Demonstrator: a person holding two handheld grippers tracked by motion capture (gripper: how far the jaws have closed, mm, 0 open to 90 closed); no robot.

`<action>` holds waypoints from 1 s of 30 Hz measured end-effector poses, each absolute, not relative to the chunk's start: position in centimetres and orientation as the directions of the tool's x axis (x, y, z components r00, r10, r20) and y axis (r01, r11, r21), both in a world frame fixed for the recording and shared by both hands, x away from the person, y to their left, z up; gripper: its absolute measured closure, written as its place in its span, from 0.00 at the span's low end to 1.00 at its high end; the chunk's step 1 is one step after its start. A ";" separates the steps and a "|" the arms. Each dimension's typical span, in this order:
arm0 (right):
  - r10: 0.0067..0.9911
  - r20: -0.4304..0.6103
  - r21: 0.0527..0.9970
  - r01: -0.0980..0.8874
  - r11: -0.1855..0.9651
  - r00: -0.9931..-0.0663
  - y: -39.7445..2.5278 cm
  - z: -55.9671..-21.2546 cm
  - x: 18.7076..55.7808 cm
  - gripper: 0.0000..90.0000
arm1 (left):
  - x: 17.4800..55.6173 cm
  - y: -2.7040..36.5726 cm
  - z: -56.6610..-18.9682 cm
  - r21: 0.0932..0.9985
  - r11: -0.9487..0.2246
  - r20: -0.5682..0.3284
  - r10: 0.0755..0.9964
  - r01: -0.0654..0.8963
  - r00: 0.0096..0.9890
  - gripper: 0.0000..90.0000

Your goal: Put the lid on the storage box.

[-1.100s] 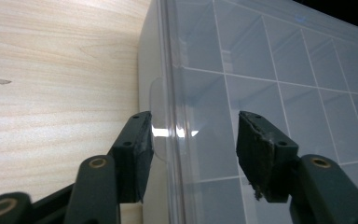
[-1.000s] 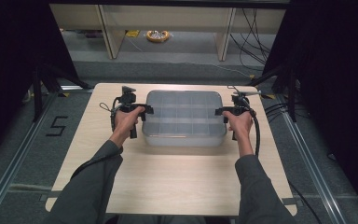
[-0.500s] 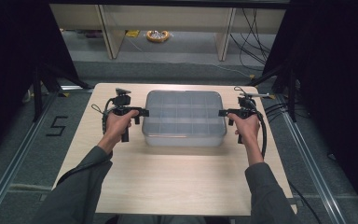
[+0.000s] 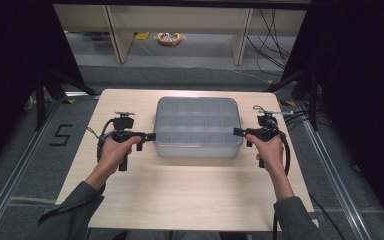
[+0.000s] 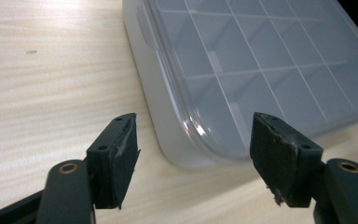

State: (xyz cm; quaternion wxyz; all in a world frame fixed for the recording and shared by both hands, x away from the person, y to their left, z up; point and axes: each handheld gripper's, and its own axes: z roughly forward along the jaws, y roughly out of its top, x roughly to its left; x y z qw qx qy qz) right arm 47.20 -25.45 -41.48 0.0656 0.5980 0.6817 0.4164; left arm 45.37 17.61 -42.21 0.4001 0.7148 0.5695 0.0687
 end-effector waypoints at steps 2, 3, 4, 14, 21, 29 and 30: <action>0.865 0.406 0.656 0.753 -0.052 -0.294 -25.2 -41.6 46.6 0.37 | 44.8 17.6 -42.4 0.652 -0.042 -0.355 0.865 0.757 0.354 0.34; 0.862 0.384 0.678 0.735 -0.020 -0.330 -25.4 -41.7 46.4 0.36 | 44.5 17.5 -42.4 0.655 -0.044 -0.354 0.864 0.755 0.357 0.34; 0.863 0.378 0.682 0.731 -0.016 -0.335 -25.2 -41.7 46.1 0.36 | 44.2 17.6 -42.5 0.657 -0.064 -0.344 0.862 0.752 0.374 0.34; 0.848 0.337 0.720 0.692 0.047 -0.409 -23.9 -42.0 42.2 0.31 | 40.7 16.8 -44.5 0.672 -0.109 -0.327 0.844 0.733 0.425 0.31; 0.821 0.348 0.719 0.691 0.075 -0.452 -23.5 -43.4 39.8 0.30 | 38.1 16.4 -45.9 0.680 -0.152 -0.299 0.836 0.718 0.461 0.30; 0.795 0.329 0.725 0.675 0.134 -0.510 -22.7 -45.0 36.8 0.27 | 35.3 15.9 -47.1 0.689 -0.224 -0.260 0.811 0.689 0.523 0.28; 0.789 0.332 0.727 0.673 0.135 -0.517 -22.7 -45.2 36.5 0.27 | 34.7 15.7 -47.2 0.696 -0.239 -0.244 0.808 0.677 0.536 0.28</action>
